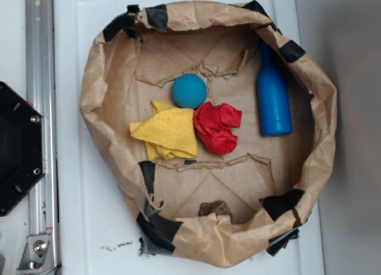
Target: Grab the yellow cloth.
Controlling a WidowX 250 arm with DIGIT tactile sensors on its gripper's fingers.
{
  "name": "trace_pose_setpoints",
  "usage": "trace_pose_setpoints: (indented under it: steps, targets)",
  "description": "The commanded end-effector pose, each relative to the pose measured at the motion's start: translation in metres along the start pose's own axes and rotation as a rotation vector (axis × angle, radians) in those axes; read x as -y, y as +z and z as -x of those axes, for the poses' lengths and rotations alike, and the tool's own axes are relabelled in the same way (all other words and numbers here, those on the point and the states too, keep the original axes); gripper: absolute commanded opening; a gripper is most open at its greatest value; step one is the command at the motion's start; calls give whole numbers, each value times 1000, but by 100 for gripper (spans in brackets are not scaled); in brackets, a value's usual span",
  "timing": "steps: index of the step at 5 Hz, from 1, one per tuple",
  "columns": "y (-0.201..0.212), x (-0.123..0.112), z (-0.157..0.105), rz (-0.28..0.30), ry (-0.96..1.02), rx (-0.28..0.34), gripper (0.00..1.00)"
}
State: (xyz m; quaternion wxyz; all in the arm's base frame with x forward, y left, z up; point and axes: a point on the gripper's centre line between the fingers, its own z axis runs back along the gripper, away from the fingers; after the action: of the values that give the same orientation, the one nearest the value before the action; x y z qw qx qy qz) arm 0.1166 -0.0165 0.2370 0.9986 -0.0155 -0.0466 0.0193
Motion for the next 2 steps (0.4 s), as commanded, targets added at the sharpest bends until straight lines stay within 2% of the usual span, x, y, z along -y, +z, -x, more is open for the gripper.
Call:
trace_pose_setpoints:
  steps: [1, 2]
  targets:
    - [0, 0, 0, 0, 0, 0, 100]
    - [-37, -22, -48, -45, 105, 13, 100]
